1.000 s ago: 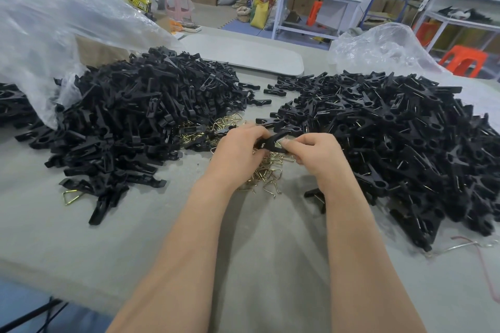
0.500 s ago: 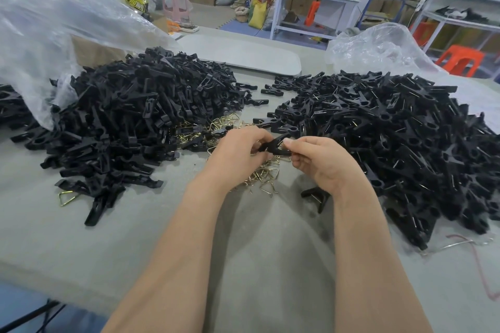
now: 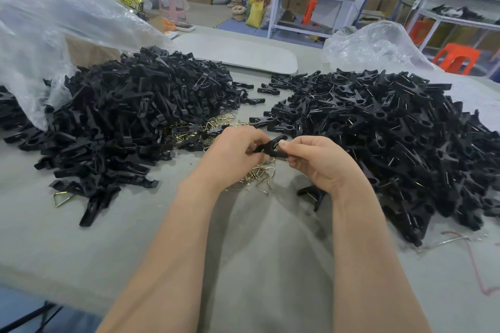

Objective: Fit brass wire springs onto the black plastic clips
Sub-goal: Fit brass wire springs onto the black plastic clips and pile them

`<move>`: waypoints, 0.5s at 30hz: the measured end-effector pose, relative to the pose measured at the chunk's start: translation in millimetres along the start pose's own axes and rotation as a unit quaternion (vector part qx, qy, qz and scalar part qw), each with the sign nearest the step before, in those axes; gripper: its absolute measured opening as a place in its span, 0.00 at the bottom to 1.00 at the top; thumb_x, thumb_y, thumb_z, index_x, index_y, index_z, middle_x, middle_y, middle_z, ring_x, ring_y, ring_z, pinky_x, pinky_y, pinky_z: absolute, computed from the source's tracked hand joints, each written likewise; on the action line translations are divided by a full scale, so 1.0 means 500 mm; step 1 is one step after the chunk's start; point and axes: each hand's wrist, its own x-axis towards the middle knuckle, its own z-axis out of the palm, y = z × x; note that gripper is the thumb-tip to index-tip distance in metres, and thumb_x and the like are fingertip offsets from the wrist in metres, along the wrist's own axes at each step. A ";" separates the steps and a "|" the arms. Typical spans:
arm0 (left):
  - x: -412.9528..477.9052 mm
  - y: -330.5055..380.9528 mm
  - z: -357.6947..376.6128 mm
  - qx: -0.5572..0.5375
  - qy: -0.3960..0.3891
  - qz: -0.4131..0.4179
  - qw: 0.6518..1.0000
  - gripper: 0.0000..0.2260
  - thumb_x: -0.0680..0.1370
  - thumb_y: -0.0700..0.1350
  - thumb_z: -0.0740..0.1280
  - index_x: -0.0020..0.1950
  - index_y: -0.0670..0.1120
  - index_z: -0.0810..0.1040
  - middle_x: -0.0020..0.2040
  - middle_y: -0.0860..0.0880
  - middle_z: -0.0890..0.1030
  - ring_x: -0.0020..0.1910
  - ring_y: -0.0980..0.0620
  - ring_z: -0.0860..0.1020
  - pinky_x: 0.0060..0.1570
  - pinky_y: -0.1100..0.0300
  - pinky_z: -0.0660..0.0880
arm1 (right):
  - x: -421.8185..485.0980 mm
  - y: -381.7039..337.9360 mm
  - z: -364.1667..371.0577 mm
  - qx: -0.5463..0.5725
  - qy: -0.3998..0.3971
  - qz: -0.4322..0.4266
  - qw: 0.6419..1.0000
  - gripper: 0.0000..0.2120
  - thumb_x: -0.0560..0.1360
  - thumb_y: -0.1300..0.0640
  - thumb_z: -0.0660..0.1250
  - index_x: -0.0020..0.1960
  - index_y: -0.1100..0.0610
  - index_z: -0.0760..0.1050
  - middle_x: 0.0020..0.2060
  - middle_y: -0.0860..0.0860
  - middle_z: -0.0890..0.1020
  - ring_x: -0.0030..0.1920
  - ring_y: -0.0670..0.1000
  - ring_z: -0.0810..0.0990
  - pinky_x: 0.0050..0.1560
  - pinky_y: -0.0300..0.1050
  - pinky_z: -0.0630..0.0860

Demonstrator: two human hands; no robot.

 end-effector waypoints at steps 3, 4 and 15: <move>0.000 -0.001 -0.003 0.007 -0.005 0.010 1.000 0.10 0.71 0.41 0.73 0.52 0.48 0.82 0.46 0.50 0.82 0.46 0.51 0.79 0.52 0.51 0.77 | 0.000 0.005 0.001 0.043 -0.023 0.004 0.999 0.17 0.75 0.63 0.67 0.28 0.57 0.77 0.24 0.48 0.74 0.27 0.43 0.71 0.31 0.31 0.72; 0.000 -0.001 -0.004 0.010 -0.008 0.013 1.000 0.10 0.71 0.41 0.73 0.52 0.48 0.82 0.46 0.50 0.82 0.46 0.51 0.79 0.52 0.51 0.77 | -0.001 0.006 0.001 0.052 -0.030 0.006 0.998 0.19 0.76 0.63 0.66 0.26 0.55 0.77 0.23 0.47 0.73 0.27 0.42 0.71 0.32 0.31 0.72; -0.004 0.025 -0.014 -0.103 0.033 0.043 0.993 0.10 0.71 0.39 0.74 0.50 0.50 0.82 0.42 0.59 0.80 0.44 0.61 0.77 0.49 0.73 0.71 | -0.008 -0.001 0.017 0.174 -0.145 0.113 0.967 0.29 0.64 0.42 0.68 0.56 0.61 0.75 0.40 0.56 0.84 0.39 0.53 0.84 0.40 0.45 0.81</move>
